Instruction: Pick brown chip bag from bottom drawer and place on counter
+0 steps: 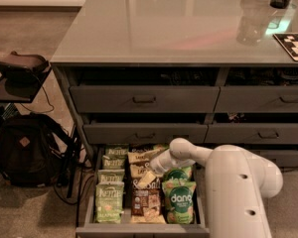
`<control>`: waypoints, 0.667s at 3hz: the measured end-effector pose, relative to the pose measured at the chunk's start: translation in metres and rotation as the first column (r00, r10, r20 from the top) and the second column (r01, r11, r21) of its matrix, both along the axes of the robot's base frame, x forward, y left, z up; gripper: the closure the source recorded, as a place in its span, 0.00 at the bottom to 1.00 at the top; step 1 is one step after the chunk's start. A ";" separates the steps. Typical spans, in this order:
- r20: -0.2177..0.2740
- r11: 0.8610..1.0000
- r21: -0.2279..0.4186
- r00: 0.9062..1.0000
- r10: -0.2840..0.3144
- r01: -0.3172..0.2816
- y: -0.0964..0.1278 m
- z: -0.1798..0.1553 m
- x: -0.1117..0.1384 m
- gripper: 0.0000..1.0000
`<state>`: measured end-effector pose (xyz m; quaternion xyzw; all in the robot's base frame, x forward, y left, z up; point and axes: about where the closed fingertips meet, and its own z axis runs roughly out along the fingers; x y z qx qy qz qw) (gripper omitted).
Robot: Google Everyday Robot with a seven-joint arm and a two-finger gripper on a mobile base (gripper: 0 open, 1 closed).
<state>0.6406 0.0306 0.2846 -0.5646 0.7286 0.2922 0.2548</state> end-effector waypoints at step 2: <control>-0.143 1.000 -0.012 0.990 -0.009 0.008 0.004 -0.034 -0.009 0.00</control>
Offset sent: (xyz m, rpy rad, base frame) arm -0.0069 0.0033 -0.0480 -0.0141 0.2153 -0.0156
